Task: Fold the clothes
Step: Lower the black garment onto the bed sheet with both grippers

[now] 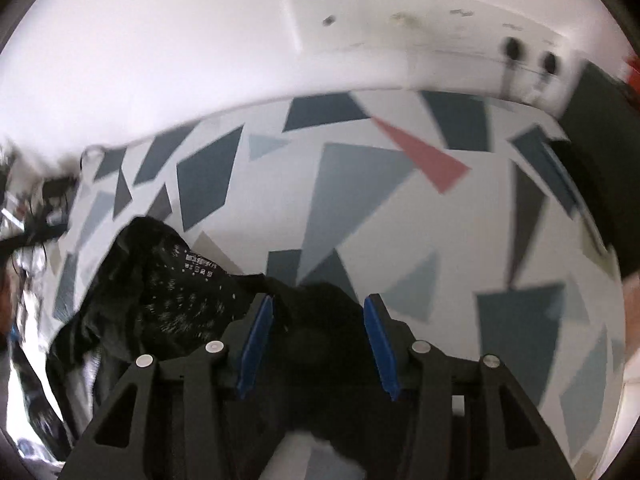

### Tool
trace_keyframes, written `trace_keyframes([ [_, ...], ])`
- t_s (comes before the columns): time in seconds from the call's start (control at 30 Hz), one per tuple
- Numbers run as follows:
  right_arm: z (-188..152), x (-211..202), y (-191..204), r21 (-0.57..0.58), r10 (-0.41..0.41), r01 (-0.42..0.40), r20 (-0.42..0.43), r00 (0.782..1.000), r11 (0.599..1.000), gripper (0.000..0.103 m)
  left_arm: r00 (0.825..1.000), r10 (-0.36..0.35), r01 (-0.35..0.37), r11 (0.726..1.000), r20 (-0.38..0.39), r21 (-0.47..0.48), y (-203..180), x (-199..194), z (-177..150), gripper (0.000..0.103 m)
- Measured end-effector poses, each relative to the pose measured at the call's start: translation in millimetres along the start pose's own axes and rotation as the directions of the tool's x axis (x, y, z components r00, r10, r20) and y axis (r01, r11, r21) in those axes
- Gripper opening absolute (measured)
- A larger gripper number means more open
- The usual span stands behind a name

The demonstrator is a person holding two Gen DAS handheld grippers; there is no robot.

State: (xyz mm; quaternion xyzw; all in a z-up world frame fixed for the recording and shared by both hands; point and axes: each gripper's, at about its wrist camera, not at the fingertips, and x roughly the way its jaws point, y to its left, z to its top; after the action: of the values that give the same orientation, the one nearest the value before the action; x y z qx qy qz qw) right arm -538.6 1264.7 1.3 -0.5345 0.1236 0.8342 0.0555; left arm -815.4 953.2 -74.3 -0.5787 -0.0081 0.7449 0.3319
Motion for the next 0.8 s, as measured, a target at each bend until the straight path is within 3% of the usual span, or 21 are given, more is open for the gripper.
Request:
trace_keyframes([
  [0.07,2.8,17.3,12.4,-0.072,-0.012,0.009,-0.042,0.999,0.997,0.051,0.997,0.027,-0.025,0.999,-0.066,0.029,-2.7,26.8,6.9,0.048],
  [0.13,2.9,32.2,21.3,-0.151,-0.074,0.061,-0.08,0.994,0.987,0.051,0.993,0.073,-0.067,0.995,-0.088,0.074,-6.6,39.5,5.0,0.048],
  [0.2,1.5,42.5,20.8,-0.187,-0.097,0.074,-0.117,0.988,0.98,0.046,0.992,0.082,-0.073,0.992,-0.093,0.1,-8.9,46.5,2.5,0.041],
  [0.23,3.8,43.8,16.5,-0.176,-0.09,0.068,-0.122,0.988,0.982,0.025,0.994,0.068,-0.059,0.993,-0.089,0.101,-9.3,47.2,1.5,0.014],
  [0.27,7.0,44.0,11.0,-0.158,-0.079,0.059,-0.122,0.989,0.986,0.008,0.994,0.061,-0.053,0.994,-0.086,0.1,-9.3,47.6,0.7,0.005],
  [0.37,24.3,37.4,-6.5,-0.093,-0.058,0.051,-0.077,0.995,0.994,0.008,0.997,0.068,-0.064,0.994,-0.045,0.088,-6.2,40.0,5.1,0.005],
  [0.57,78.4,6.5,-18.4,0.005,-0.063,0.063,0.128,0.99,0.998,0.006,0.994,0.064,-0.06,0.997,0.089,-0.044,20.8,8.6,31.4,0.005],
  [0.67,99.4,19.1,-16.6,0.014,-0.033,0.031,0.136,0.99,0.999,0.008,0.987,0.074,-0.056,0.991,0.144,-0.124,39.0,-3.9,44.7,0.006],
  [0.7,106.2,24.2,-16.0,0.017,-0.021,0.019,0.135,0.991,1.0,0.01,0.984,0.078,-0.053,0.987,0.162,-0.15,45.1,-8.1,49.1,0.006],
  [0.77,116.1,34.0,-14.6,0.01,0.002,-0.003,0.126,0.992,1.0,0.03,0.984,0.081,-0.051,0.981,0.158,-0.186,55.8,-7.7,52.3,0.007],
  [0.8,118.2,38.7,-13.9,-0.002,0.013,-0.012,0.114,0.993,1.0,0.033,0.984,0.078,-0.047,0.981,0.158,-0.19,59.1,-8.6,51.2,0.007],
])
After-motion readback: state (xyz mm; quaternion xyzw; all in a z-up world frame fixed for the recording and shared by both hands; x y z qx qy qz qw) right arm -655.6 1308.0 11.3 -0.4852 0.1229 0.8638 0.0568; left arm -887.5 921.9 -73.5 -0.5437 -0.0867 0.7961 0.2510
